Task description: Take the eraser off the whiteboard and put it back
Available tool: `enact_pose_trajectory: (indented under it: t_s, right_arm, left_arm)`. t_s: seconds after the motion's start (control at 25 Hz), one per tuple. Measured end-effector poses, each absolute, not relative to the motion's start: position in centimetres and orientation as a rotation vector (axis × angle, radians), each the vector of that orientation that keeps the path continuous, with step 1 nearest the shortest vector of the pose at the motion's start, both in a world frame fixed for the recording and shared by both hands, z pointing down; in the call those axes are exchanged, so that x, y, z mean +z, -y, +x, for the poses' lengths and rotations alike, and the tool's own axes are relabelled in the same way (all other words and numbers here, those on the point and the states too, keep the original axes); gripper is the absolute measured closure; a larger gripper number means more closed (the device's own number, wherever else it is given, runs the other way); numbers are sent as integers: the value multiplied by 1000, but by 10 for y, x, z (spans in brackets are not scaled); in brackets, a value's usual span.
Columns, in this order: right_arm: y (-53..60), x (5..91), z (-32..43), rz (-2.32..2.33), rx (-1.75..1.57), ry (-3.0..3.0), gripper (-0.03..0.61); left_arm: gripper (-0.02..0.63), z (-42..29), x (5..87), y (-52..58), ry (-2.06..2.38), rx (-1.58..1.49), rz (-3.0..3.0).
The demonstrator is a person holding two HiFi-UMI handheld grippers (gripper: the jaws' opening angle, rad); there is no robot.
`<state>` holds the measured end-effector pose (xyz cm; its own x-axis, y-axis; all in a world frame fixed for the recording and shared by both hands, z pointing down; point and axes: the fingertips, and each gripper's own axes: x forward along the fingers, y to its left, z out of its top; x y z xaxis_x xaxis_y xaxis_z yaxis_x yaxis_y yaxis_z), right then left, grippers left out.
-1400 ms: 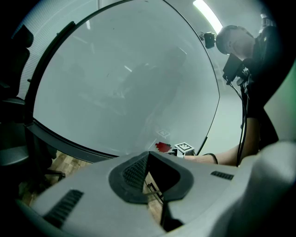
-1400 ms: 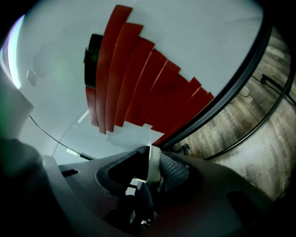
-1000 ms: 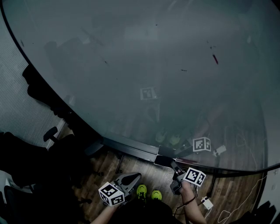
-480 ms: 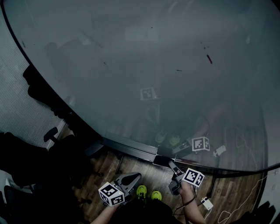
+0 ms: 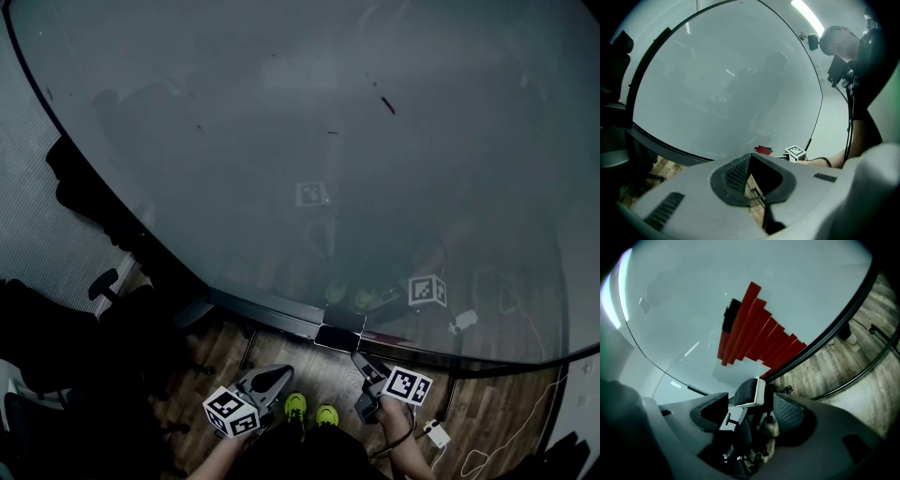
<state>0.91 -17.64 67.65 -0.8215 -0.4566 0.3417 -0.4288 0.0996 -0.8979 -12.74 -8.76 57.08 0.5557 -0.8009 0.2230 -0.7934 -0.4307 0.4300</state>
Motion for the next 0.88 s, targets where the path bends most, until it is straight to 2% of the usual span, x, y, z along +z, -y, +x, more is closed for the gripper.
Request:
enact_pose_trajectory:
  t_s: [0.28,0.52,0.88]
  right_arm:
    - [155,665,16,-835,-1787,-2515,272]
    - [133,650,22,-770,-1738,-2560,325]
    - [79,635,-3,-764,-1523,-2841,334]
  left_arm:
    - [607,-113,579,69,1295,-16,2303]
    - [607,-102,579,52,1270,-57,2311]
    - [607,-113,586,6,1245,-82,2313]
